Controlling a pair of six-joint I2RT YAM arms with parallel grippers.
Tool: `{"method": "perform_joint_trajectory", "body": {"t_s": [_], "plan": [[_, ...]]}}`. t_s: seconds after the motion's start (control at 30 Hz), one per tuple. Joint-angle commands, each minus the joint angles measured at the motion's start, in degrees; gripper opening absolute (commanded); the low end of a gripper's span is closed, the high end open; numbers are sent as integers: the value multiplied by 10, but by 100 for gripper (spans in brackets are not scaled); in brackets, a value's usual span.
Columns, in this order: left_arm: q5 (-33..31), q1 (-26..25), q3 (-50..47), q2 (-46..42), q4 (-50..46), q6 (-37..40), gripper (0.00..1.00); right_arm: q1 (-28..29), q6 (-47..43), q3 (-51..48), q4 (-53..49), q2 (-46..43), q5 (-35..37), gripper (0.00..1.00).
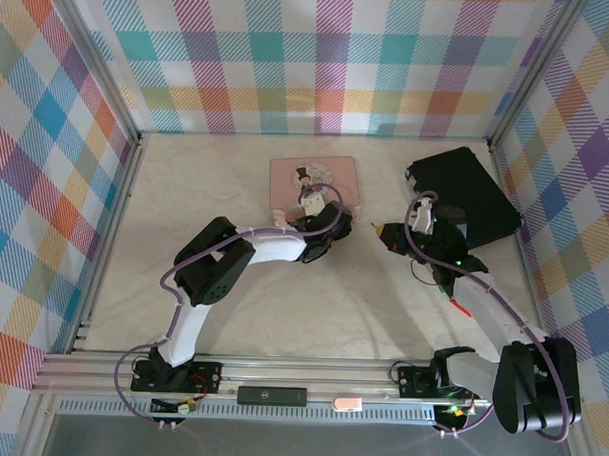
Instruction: Unlock a padlock with a key
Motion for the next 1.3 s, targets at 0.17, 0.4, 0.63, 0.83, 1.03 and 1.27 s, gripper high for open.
{"method": "perform_joint_trajectory", "body": {"t_s": [0.17, 0.4, 0.63, 0.83, 1.03, 1.27], "plan": [[-38, 14, -3, -9, -165, 67, 61, -13, 24, -23, 12, -41, -13, 0], [-7, 35, -82, -72, -192, 142, 59, -13, 40, -34, 35, -34, -16, 0], [0, 40, -99, -102, -195, 231, 64, -13, 30, -19, 14, -31, -22, 0], [82, 57, -139, -123, -112, 251, 76, -13, 30, -18, 19, -16, -23, 0], [180, 74, -141, -100, -26, 222, 81, -13, 39, -19, 31, -8, -27, 0], [186, 83, -110, -76, -4, 226, 81, -13, 26, -17, 15, -21, -23, 0]]}}
